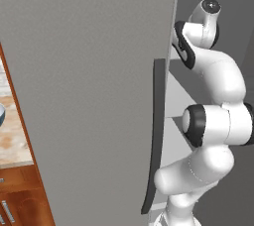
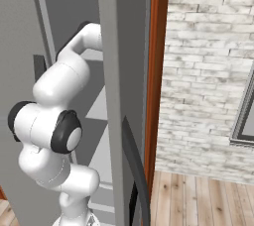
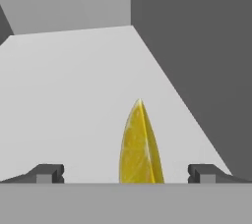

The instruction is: Take the squash, bell pepper, and lemon wedge from the freezer and place them in the bowl on the counter.

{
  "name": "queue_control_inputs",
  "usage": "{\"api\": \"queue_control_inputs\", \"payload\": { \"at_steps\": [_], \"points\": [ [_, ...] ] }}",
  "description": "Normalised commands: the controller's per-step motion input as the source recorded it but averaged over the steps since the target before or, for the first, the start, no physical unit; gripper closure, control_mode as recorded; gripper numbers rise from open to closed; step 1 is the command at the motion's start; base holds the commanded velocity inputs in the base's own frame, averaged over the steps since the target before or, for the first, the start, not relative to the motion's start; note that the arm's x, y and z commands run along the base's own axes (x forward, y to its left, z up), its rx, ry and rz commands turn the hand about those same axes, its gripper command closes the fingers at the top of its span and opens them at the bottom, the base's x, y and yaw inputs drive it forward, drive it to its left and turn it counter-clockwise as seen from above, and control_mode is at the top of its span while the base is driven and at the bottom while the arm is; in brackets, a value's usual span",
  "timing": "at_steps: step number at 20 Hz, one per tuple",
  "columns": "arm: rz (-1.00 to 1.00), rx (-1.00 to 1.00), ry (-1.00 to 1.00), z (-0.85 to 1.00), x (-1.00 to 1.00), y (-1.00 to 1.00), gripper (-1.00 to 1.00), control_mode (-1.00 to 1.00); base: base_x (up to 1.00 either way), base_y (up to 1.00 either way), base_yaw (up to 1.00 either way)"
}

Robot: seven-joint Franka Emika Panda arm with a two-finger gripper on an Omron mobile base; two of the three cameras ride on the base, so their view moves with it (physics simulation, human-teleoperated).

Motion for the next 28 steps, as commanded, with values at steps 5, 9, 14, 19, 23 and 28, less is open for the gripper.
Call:
{"api": "queue_control_inputs", "payload": {
  "at_steps": [5,9,14,19,23,28],
  "points": [
    [0.00,0.00,0.00,-0.06,0.19,-0.10,-1.00,-1.00,0.00,0.00,0.00],
    [0.00,0.00,0.00,-0.10,0.15,-0.15,-1.00,-1.00,0.00,0.00,0.00],
    [0.00,0.00,0.00,-0.08,0.15,-0.15,-1.00,-1.00,0.00,0.00,0.00],
    [0.00,0.00,0.03,-0.07,0.09,-0.11,1.00,-1.00,0.00,0.00,0.00],
    [0.00,0.00,0.05,-0.06,0.12,-0.05,1.00,-1.00,0.00,0.00,0.00],
    [0.00,0.00,0.07,-0.10,0.06,-0.07,1.00,-1.00,0.00,0.00,0.00]
  ]
}}
